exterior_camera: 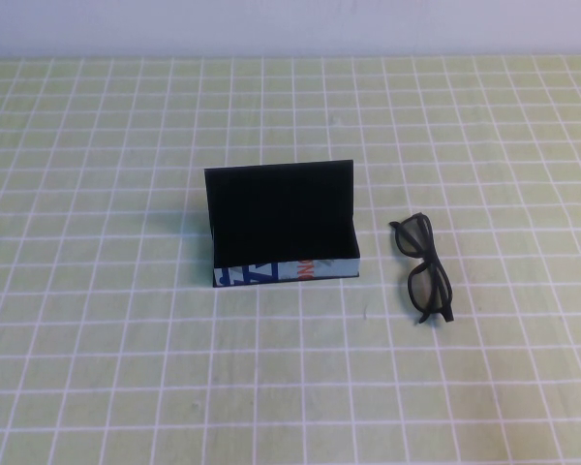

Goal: Take glasses out of glasses case

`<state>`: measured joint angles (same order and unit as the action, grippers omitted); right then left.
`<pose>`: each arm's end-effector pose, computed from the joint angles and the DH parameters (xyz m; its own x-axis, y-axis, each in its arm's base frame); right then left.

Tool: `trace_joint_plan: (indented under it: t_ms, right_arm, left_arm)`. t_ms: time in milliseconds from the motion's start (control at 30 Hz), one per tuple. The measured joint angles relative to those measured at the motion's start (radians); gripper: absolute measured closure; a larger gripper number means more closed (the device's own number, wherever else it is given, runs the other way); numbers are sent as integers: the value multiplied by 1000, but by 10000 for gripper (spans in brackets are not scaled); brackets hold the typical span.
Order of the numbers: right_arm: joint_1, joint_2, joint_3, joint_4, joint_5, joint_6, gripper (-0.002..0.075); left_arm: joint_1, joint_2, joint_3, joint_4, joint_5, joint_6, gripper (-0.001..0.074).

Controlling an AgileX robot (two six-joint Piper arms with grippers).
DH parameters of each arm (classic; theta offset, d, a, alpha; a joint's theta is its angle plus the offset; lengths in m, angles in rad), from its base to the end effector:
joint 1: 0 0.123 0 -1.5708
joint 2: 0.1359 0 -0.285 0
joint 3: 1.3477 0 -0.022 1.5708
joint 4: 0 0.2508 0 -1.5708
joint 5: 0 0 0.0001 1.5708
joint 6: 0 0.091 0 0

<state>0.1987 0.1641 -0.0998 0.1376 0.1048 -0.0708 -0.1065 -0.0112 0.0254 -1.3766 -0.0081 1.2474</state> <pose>0.0670 0.0148 0.2275 -0.0930 0.0486 -0.9945 -0.2057 0.9763 0.0669 0.0562 -0.0054 0.2054 0.0608 -0.1361 -0.9888 0.1071 0.9858 -0.1291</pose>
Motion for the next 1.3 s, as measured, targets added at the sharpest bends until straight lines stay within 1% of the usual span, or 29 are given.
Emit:
trace_joint_plan:
  t_ms: [33,133,233,433,533,1300]
  right_arm:
    - [-38,-11,19,-2,-9,2,742]
    - [-110,-67,78,-2,-20,2,742]
    - [-128,-141,122,-2,-10,4,743]
    - [-128,-172,127,14,163,4,743]
    - [-128,-172,128,15,209,4,743]
    - [-128,-172,128,17,216,4,743]
  left_arm:
    - [0,0,0,1,0,0,739]
    - [0,0,0,1,0,0,739]
    - [0,0,0,1,0,0,739]
    - [0,-2,0,1,0,0,739]
    - [0,-2,0,1,0,0,739]
    - [0,-2,0,1,0,0,739]
